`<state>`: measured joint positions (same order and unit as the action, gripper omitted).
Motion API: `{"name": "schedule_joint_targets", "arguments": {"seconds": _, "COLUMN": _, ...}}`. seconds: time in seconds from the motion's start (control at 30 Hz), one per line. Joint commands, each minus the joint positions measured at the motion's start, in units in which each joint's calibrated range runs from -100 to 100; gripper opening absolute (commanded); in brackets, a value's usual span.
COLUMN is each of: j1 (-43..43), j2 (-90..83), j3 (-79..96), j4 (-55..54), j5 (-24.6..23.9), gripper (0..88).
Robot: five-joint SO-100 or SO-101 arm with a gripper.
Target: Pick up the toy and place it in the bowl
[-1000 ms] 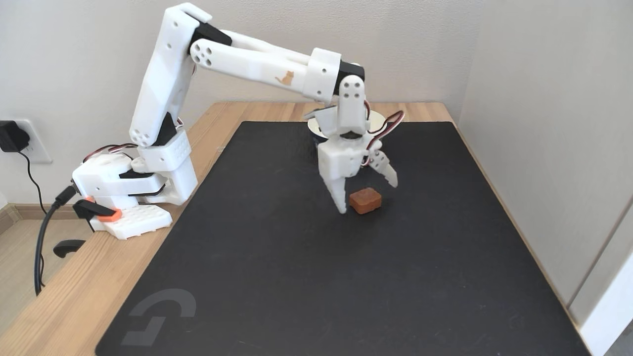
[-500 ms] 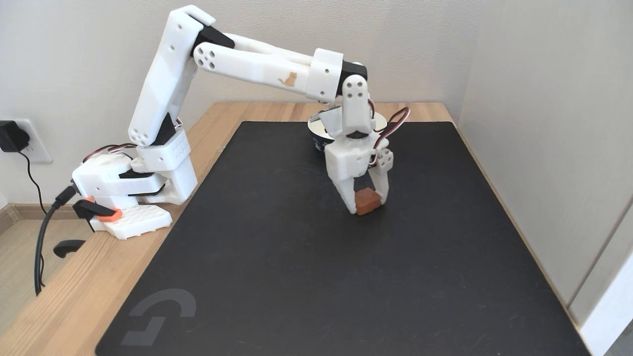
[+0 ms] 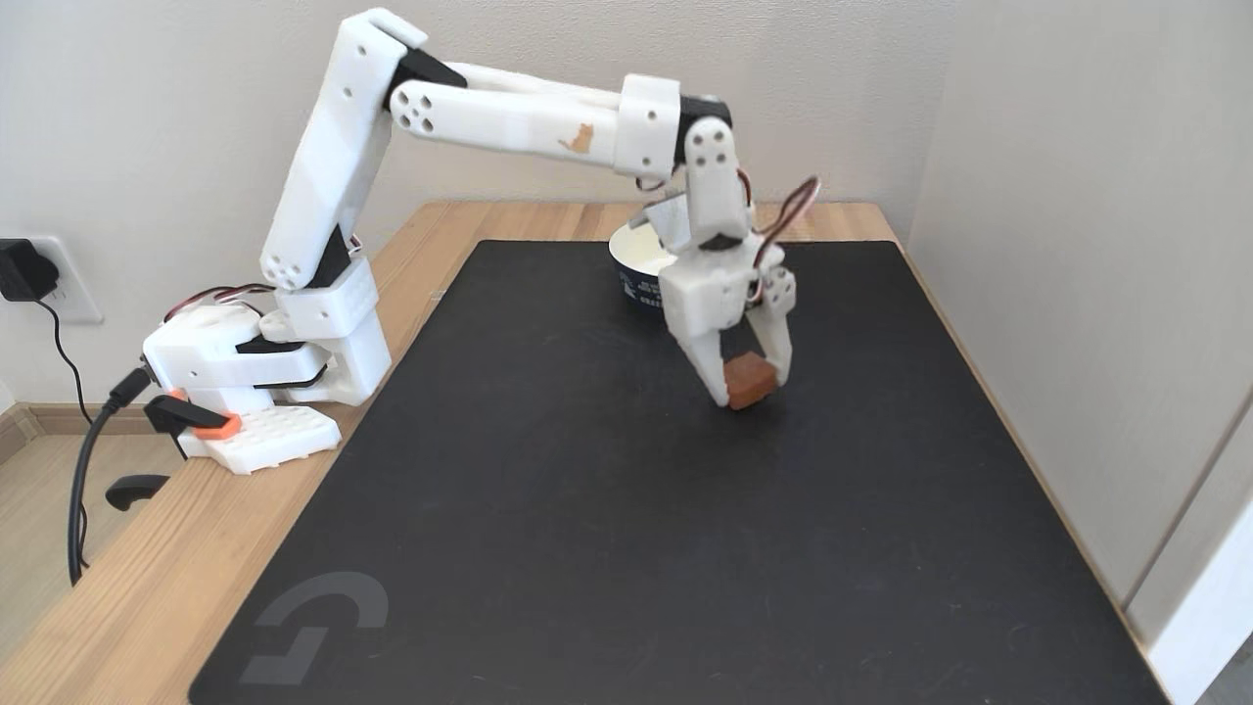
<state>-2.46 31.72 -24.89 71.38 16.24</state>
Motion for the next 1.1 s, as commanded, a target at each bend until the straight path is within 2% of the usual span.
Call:
{"name": "schedule_joint_targets", "arguments": {"seconds": 0.0, "j1": -3.4, "j2": -13.6, "j3": -2.6, "j4": -0.5, "j5": -3.9, "gripper": 2.2}}
{"name": "schedule_joint_targets", "arguments": {"seconds": 0.13, "j1": -9.5, "j2": -22.8, "j3": 4.7, "j4": -2.5, "j5": -7.9, "gripper": 2.2}}
{"name": "schedule_joint_targets", "arguments": {"seconds": 0.33, "j1": -21.8, "j2": -33.3, "j3": 30.3, "j4": -20.2, "j5": -13.7, "gripper": 2.2}}
{"name": "schedule_joint_targets", "arguments": {"seconds": 0.5, "j1": -27.6, "j2": -35.7, "j3": 41.2, "j4": -28.6, "j5": -16.1, "gripper": 2.2}}
{"name": "schedule_joint_targets", "arguments": {"seconds": 0.67, "j1": -30.9, "j2": -35.9, "j3": 48.2, "j4": -36.4, "j5": -16.8, "gripper": 2.2}}
{"name": "schedule_joint_targets", "arguments": {"seconds": 0.83, "j1": -30.7, "j2": -35.9, "j3": 51.9, "j4": -40.0, "j5": -20.8, "gripper": 3.9}}
{"name": "schedule_joint_targets", "arguments": {"seconds": 0.93, "j1": -30.7, "j2": -35.9, "j3": 51.9, "j4": -39.7, "j5": -20.6, "gripper": 12.8}}
{"name": "schedule_joint_targets", "arguments": {"seconds": 0.97, "j1": -30.7, "j2": -35.9, "j3": 52.2, "j4": -39.6, "j5": -20.7, "gripper": 20.3}}
{"name": "schedule_joint_targets", "arguments": {"seconds": 1.07, "j1": -30.7, "j2": -35.9, "j3": 52.3, "j4": -39.6, "j5": -20.9, "gripper": 23.0}}
